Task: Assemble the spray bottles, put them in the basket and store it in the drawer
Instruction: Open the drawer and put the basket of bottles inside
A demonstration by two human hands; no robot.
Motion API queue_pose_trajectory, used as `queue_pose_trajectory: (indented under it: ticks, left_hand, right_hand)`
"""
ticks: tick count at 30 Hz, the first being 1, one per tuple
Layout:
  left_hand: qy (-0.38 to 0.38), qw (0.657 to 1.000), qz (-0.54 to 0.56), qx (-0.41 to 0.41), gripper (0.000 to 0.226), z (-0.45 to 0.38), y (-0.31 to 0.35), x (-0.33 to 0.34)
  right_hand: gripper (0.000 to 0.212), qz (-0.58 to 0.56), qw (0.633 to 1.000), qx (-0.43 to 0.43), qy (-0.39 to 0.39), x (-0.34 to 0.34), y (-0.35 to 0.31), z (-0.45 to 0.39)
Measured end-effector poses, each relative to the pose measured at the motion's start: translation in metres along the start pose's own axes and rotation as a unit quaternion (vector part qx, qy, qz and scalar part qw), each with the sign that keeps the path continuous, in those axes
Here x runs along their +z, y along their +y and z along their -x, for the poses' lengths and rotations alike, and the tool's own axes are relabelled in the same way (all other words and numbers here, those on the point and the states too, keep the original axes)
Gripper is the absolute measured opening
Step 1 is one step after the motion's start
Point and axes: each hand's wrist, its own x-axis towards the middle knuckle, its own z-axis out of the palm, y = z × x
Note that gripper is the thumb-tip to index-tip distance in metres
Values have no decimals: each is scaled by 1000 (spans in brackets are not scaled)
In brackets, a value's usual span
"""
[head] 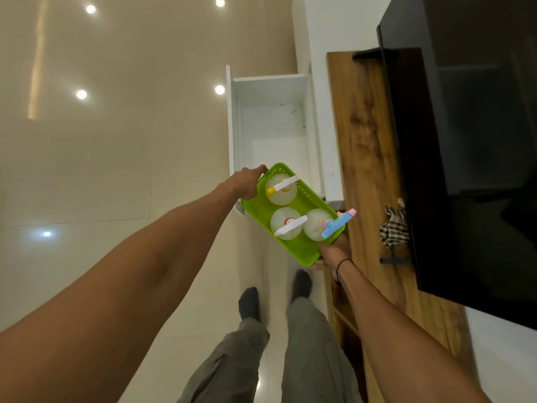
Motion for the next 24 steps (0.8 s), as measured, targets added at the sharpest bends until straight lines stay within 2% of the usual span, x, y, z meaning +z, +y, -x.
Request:
queue_pose_trajectory:
  ticks: [6,12,16,19,24]
  left_hand:
    - [1,1000,-2,-14,68,-37,-8,-49]
    - [6,1000,-4,-31,66,-76,-2,-89]
    - [54,997,5,-59,61,-100,0,-102]
    - [85,990,62,-92,53,-116,-2,-106]
    - [124,966,200,-103,49,-144,-17,-109]
  right_hand:
    - [16,-24,999,-31,-13,10,-45,-30]
    - [30,-42,998,1,-55,15,-96,-59]
    - [43,-74,995,-1,-59,21,-124,-67]
    - [51,-80,996,4,-46,25,-145,-82]
    - [46,-101,994,16,-26,40,-175,-112]
